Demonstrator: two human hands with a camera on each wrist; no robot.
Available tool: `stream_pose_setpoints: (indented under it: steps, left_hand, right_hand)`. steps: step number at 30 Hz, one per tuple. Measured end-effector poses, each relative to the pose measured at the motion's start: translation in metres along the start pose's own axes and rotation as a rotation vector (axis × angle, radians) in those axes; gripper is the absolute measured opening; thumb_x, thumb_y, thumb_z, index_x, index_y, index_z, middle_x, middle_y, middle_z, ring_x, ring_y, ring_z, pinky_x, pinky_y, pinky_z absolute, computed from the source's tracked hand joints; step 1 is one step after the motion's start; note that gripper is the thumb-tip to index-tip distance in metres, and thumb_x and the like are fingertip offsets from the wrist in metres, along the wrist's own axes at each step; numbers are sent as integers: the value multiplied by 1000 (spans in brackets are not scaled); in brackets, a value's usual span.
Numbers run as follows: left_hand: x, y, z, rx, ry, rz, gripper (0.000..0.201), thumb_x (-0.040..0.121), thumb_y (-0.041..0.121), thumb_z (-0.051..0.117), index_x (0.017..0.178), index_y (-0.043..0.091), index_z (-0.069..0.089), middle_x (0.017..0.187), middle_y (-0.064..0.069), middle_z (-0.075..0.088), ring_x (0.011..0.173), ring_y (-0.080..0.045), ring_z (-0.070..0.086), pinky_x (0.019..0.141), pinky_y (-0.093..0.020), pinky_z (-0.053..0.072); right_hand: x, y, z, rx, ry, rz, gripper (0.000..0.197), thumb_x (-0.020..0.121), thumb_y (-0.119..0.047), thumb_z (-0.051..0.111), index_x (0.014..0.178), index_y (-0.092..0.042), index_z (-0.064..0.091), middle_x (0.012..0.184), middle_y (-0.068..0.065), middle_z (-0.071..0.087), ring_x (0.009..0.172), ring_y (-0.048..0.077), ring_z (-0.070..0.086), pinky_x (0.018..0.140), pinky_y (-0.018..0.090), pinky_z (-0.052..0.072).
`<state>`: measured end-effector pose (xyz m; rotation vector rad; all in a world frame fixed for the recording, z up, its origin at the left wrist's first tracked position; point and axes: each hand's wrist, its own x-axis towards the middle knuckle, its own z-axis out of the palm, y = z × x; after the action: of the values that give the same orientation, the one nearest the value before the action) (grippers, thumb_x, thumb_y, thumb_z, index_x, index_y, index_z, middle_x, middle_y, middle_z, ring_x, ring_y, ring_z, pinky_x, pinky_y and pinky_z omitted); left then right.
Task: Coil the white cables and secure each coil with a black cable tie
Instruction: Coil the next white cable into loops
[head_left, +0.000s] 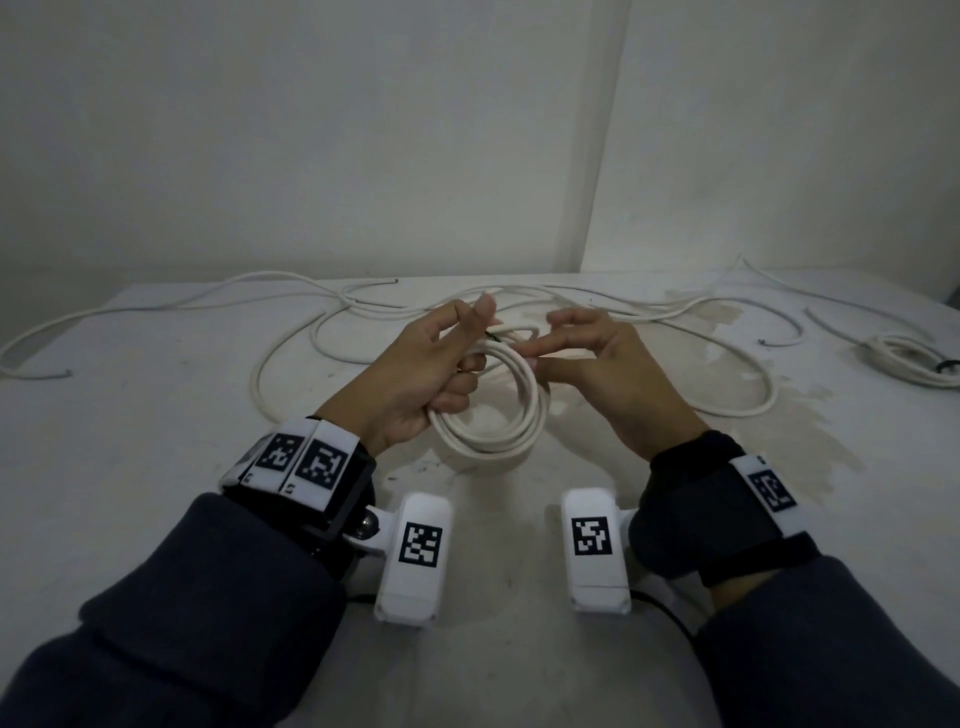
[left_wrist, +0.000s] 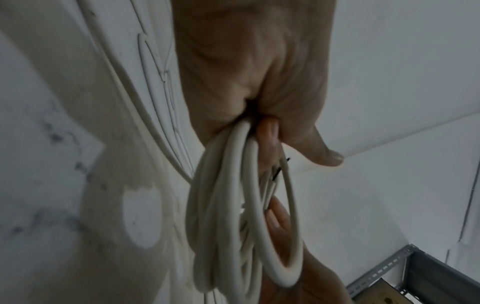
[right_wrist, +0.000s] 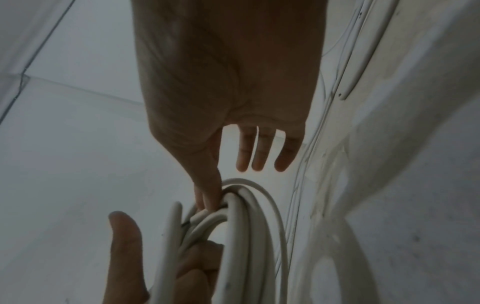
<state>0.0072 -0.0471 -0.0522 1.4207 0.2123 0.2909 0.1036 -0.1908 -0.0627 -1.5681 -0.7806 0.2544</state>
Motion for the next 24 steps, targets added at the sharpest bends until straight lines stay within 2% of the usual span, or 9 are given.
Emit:
stream_pose_setpoints:
  steps: [1,3,5,7,10,15,19,21,24]
  left_hand:
    - [-1,0,0,27,-9,4,35,73,45,62,87,15,49,57,2,31,38,-3,18,33,-13,14]
    - [-2,0,1,82,-16,13,19,84,28,65,78,17,51,52,5,32,37,-4,19,34,-13,14]
    - [-2,0,1,122,-2,25,17,90,18,62,76,18,52,48,7,33,36,-4,19,34,-13,17]
    - [-2,2,0,142,4,46,18,92,17,60,76,17,51,48,8,33,37,-5,19,34,-12,17]
    - [-2,5,-1,150,6,75,18,94,19,57,78,16,49,49,8,32,38,-6,18,35,-13,16]
    - [1,5,-1,88,45,94,17,96,18,55,79,16,49,57,1,30,39,-6,17,35,-12,17]
    - [2,6,-1,28,105,133,21,96,18,54,77,16,46,58,1,27,38,-5,17,35,-13,15]
    - [2,8,-3,-10,152,172,22,97,18,54,77,16,44,54,3,29,37,-5,17,34,-12,16]
    - [3,10,-6,-63,200,202,22,97,19,53,78,16,43,50,6,30,36,-5,18,34,-12,18]
  right_hand:
    - [0,0,-1,-55,14,-3,26,67,1,80,80,-22,76,124,-3,53,117,6,48,88,14,41]
    - [1,0,-1,-84,-15,-14,26,67,3,80,75,-20,73,128,-6,55,121,5,49,92,22,41]
    - [0,1,0,-14,-48,-34,26,68,11,76,71,-13,65,108,4,68,102,14,64,86,31,48]
    - [1,1,-1,52,-28,-32,34,69,15,74,74,-11,53,84,9,68,76,18,66,72,29,53]
    - [2,1,-2,77,-16,-44,34,69,12,76,82,-12,56,75,10,64,61,14,61,63,27,53]
    - [0,-2,0,65,93,-124,13,70,-4,81,78,-8,73,75,14,67,62,12,58,60,20,48]
    - [-1,-5,1,100,123,-140,6,78,-8,76,84,-8,76,82,11,75,71,16,68,65,26,55]
    - [-1,-6,1,126,120,-123,5,80,-7,74,85,-7,76,84,12,75,74,19,69,68,29,57]
    - [-2,-6,3,173,40,-25,10,84,-5,70,93,-1,72,93,14,73,79,16,68,70,26,56]
